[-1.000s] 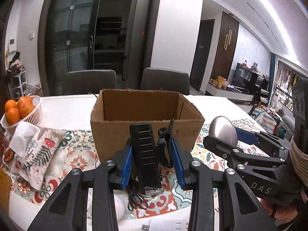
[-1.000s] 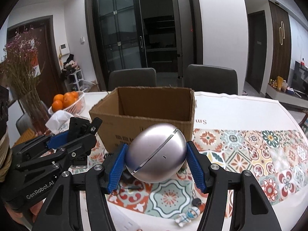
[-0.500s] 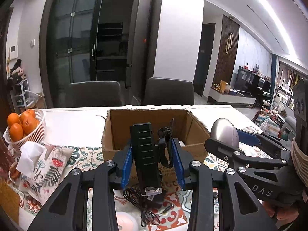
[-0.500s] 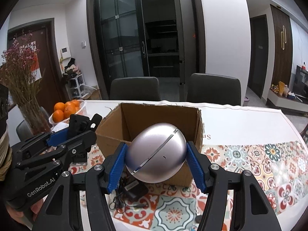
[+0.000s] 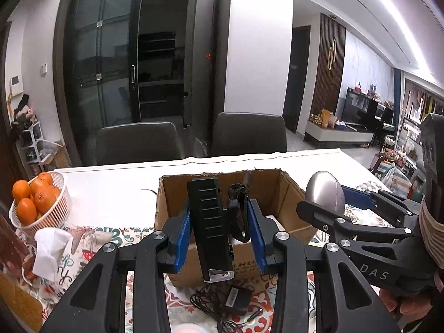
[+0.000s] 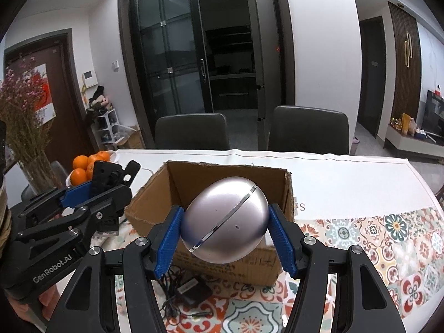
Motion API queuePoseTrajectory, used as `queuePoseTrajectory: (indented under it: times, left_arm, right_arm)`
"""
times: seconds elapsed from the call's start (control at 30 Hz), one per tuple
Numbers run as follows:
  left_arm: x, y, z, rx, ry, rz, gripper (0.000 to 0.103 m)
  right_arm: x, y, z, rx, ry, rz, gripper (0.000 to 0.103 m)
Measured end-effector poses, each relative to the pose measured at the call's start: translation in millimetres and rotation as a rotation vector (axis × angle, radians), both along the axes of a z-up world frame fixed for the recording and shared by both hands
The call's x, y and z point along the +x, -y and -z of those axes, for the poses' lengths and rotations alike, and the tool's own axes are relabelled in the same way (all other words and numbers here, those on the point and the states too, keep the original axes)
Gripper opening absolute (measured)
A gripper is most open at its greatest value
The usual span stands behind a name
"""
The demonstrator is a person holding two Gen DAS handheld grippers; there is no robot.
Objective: Organize rigid objects
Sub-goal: 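Lift the charger and silver speaker over the box and release both inside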
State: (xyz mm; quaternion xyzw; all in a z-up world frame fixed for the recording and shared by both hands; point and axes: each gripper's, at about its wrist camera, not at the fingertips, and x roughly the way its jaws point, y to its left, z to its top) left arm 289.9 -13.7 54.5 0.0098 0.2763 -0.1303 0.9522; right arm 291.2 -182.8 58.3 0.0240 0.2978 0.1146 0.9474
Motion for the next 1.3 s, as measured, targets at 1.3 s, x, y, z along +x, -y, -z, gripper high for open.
queuePoseTrajectory:
  times: [1.3]
  left_arm:
    - [27,23,17,0.140,-0.166,0.000,0.056]
  right_arm:
    - [18,15,12,-0.035,-0.134,0.036,0.051]
